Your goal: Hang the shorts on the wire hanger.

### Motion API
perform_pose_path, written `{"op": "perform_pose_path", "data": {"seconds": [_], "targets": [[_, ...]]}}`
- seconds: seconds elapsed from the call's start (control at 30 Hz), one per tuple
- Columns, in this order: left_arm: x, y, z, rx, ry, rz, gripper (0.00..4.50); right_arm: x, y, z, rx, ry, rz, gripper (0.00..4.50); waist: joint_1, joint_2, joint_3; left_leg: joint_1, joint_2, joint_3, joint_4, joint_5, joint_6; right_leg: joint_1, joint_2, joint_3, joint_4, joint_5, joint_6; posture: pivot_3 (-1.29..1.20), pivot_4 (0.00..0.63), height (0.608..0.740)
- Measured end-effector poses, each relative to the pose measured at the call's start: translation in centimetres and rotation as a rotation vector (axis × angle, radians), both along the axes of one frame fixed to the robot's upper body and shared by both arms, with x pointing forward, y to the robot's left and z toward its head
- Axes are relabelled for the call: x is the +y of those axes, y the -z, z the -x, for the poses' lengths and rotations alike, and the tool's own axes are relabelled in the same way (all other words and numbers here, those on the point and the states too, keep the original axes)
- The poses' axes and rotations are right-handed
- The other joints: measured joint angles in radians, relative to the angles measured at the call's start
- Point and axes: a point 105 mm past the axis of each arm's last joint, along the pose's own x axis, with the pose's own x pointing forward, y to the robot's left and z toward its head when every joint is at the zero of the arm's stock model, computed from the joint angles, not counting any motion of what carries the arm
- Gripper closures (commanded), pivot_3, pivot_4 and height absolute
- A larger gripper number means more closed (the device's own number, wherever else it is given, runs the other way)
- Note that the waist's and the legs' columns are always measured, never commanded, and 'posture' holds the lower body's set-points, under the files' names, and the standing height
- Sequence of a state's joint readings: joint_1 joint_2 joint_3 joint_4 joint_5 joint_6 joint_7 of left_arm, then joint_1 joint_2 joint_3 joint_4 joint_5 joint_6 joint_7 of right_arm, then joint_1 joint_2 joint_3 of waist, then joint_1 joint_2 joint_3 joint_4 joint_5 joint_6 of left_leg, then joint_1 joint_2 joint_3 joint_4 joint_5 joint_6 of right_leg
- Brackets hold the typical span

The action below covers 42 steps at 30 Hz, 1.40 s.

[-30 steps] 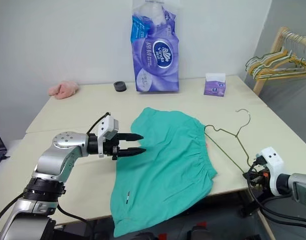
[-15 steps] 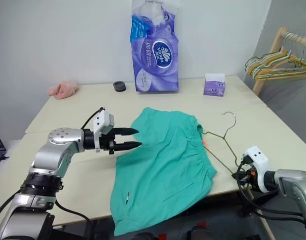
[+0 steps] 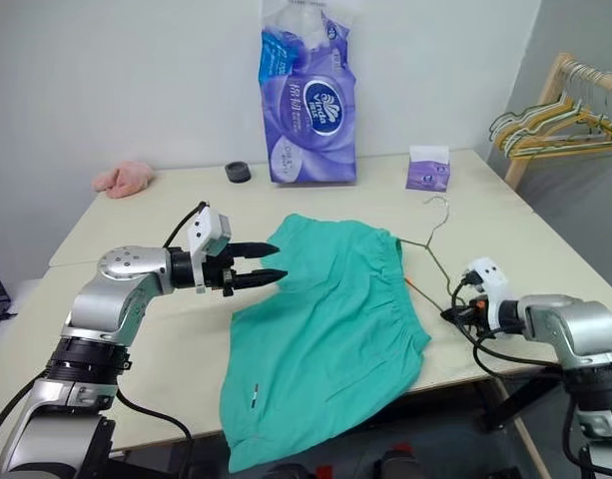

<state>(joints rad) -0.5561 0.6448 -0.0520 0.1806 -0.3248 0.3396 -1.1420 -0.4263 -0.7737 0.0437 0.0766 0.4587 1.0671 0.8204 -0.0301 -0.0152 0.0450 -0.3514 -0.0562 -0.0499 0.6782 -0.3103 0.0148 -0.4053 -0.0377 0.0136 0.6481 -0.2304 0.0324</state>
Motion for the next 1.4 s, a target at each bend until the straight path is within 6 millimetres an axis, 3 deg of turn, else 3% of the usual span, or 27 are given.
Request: {"op": "perform_pose_path", "data": {"seconds": [0.1, 0.2, 0.33, 0.43, 0.63, 0.77, 0.93, 1.07, 1.4], "targets": [[-0.1, -0.2, -0.3, -0.005, -0.027, 0.011, 1.69, 0.6, -0.2, -0.2, -0.022, -0.023, -0.007, 4.50, 0.003, 0.000, 0.000, -0.002, 0.000, 0.000, 0.000, 0.000, 0.000, -0.001, 0.000, 0.000, 0.000, 0.000, 0.000, -0.05, 0.009, 0.740], [0.3, -0.8, -0.8, -0.010, -0.077, 0.033, 1.69, 2.0, -1.8, -0.3, -0.098, -0.087, -0.005, 4.50, 0.002, 0.000, 0.000, -0.003, 0.000, -0.001, 0.000, 0.000, 0.000, -0.002, 0.000, -0.001, 0.000, 0.000, 0.000, -0.05, 0.009, 0.740], [1.2, -2.5, -2.4, -0.064, -0.173, 0.072, 0.88, 3.9, -4.0, 0.3, -0.203, -0.179, 0.008, 4.50, 0.003, 0.000, 0.000, -0.003, 0.000, -0.002, 0.000, 0.000, 0.000, -0.002, 0.000, -0.001, 0.000, 0.000, 0.000, -0.06, 0.005, 0.740], [1.6, -3.7, -3.3, -0.107, -0.201, 0.096, 0.01, 5.4, -4.9, 1.1, -0.255, -0.246, 0.005, 4.50, 0.003, 0.000, 0.000, -0.003, 0.000, -0.002, 0.000, 0.000, 0.000, -0.002, 0.000, -0.002, 0.000, 0.000, 0.000, -0.07, 0.004, 0.740], [1.5, -6.0, -4.3, -0.203, -0.176, 0.084, 0.01, 8.0, -5.2, 2.0, -0.307, -0.349, 0.020, 4.50, 0.001, 0.000, 0.000, -0.003, -0.001, -0.002, 0.000, 0.000, 0.000, -0.002, -0.001, -0.001, 0.000, 0.001, 0.000, -0.07, 0.004, 0.740], [1.2, -6.0, -2.8, -0.181, 0.000, -0.035, 0.01, 9.0, -5.0, 2.8, -0.346, -0.448, 0.091, 4.50, -0.003, 0.000, 0.000, -0.005, -0.001, -0.002, 0.000, 0.000, 0.000, -0.004, -0.001, -0.001, 0.000, 0.001, 0.000, -0.07, 0.005, 0.740], [1.3, -4.7, -0.9, -0.124, 0.188, -0.209, 0.01, 9.6, -5.2, 3.6, -0.392, -0.546, 0.148, 4.50, -0.001, 0.000, 0.000, -0.006, -0.001, -0.001, 0.000, 0.000, 0.000, -0.005, -0.001, -0.002, -0.001, 0.001, 0.000, -0.07, 0.003, 0.740], [1.7, -2.9, -0.7, -0.096, 0.246, -0.303, 0.01, 10.2, -5.7, 4.2, -0.417, -0.606, 0.155, 4.50, 0.000, 0.000, 0.000, -0.006, -0.001, -0.002, 0.001, 0.000, 0.000, -0.005, 0.000, -0.002, 0.000, 0.001, 0.000, -0.08, 0.004, 0.740], [1.3, 0.6, 0.6, -0.025, 0.350, -0.356, 0.01, 10.4, -6.2, 4.9, -0.433, -0.659, 0.164, 4.50, -0.001, 0.000, 0.000, -0.006, 0.000, -0.002, 0.001, 0.000, 0.000, -0.005, 0.000, -0.002, 0.000, 0.001, 0.000, -0.09, 0.005, 0.740]]}}
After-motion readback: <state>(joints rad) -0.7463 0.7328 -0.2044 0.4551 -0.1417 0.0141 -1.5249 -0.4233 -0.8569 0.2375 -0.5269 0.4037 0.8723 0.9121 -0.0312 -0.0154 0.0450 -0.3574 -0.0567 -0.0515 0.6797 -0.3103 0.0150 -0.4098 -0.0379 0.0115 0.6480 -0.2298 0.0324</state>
